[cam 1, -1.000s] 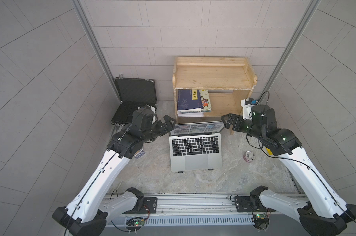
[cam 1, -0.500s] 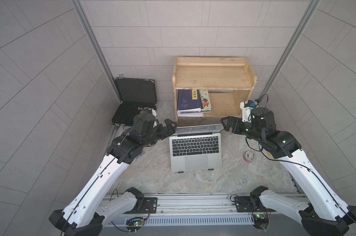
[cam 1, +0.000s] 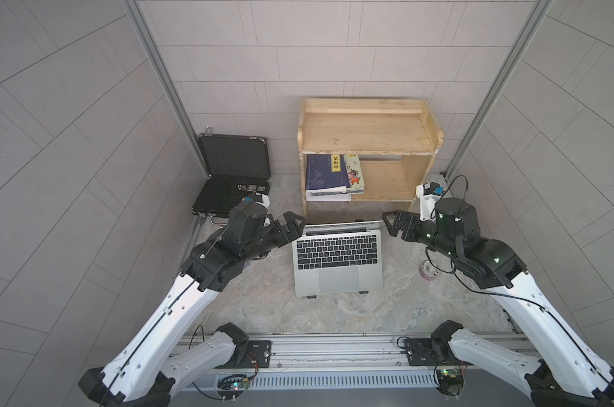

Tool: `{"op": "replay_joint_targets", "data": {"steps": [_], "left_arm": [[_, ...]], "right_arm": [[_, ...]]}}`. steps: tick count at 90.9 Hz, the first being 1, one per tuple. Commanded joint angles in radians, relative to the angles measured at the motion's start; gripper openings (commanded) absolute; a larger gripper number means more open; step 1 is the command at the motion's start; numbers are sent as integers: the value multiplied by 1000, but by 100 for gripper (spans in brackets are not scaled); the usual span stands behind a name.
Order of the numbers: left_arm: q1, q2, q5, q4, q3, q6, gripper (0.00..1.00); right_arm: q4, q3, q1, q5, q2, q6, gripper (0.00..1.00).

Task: Close the laptop lid and set it aside
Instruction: Close the lid of the laptop.

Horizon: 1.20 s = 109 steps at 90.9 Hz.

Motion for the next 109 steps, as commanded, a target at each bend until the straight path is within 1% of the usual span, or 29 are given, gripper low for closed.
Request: {"op": "replay_joint_targets", "data": {"steps": [1, 14, 56, 80, 109], "left_arm": [[-19, -18, -14, -36, -29, -3, 100], [-38, -45, -28, -41, -61, -10, 100], [-76, -102, -24, -70, -139, -30, 100], [-127, -117, -49, -80, -181, -41, 100], [-167, -149, -69, -85, -252, -57, 100]], "right_arm": [[-39, -30, 18, 19, -18, 6, 97], [-45, -52, 33, 31, -43, 16, 97], [-64, -129, 82, 61, -117, 58, 96], [-77, -178, 114, 83, -160, 85, 96], [-80, -241, 146, 99, -197, 109, 96]]}}
